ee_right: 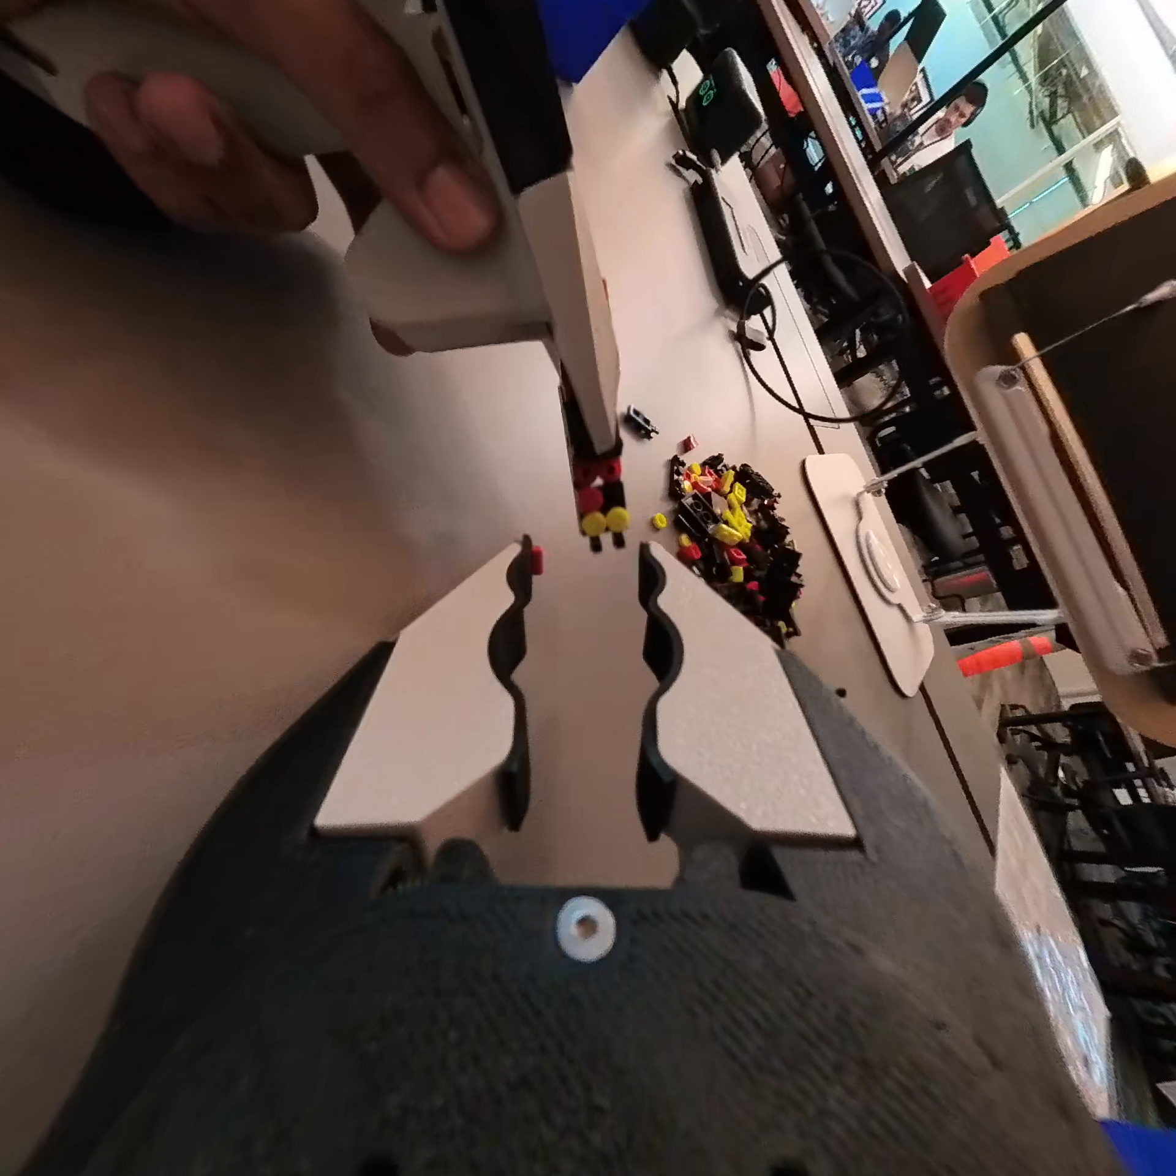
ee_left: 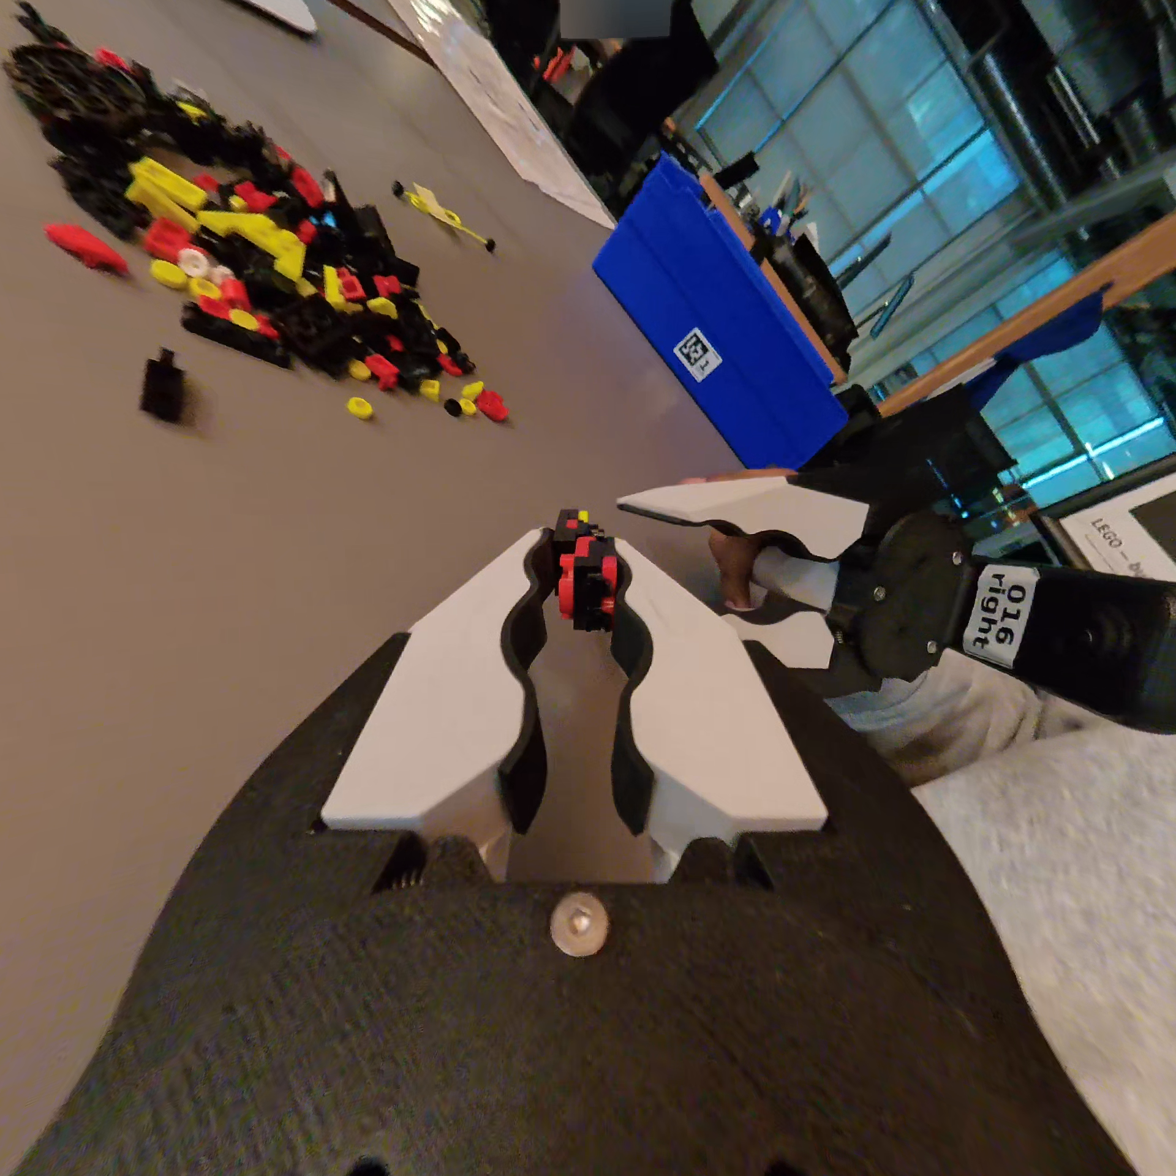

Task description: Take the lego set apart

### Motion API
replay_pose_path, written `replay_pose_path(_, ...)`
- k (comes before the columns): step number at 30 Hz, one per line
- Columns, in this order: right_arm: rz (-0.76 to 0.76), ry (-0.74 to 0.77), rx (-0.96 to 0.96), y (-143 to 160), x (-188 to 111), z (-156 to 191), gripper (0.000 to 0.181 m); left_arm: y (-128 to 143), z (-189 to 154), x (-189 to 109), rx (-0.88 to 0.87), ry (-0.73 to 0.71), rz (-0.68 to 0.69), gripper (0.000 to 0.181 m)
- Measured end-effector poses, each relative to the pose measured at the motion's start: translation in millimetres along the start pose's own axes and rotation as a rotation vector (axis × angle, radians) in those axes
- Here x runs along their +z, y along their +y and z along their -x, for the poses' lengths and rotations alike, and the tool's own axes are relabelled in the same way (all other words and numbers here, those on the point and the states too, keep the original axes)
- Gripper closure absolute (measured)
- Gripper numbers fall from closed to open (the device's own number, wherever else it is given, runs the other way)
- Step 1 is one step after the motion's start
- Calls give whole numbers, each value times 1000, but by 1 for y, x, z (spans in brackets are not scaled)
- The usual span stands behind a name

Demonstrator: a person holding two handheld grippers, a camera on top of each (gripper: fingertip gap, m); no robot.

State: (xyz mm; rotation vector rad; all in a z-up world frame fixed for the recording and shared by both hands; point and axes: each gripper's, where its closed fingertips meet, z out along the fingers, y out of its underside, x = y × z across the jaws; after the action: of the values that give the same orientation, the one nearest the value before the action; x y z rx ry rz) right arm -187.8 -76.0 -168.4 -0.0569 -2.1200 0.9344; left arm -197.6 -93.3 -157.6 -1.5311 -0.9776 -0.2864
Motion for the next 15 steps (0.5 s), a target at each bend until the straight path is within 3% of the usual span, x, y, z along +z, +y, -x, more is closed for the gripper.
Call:
replay_pose_path(8, 4, 18, 6, 6, 3, -11, 181, 2, -1, 2, -11, 1, -2, 167)
replay_pose_path(13, 69, 31, 70, 28, 22, -40, 181, 0, -1, 1, -18, 8, -12, 167)
replay_pose_path(15, 111, 22, 120, 41, 33, -51, 171, 0, -2, 2, -19, 12, -11, 167)
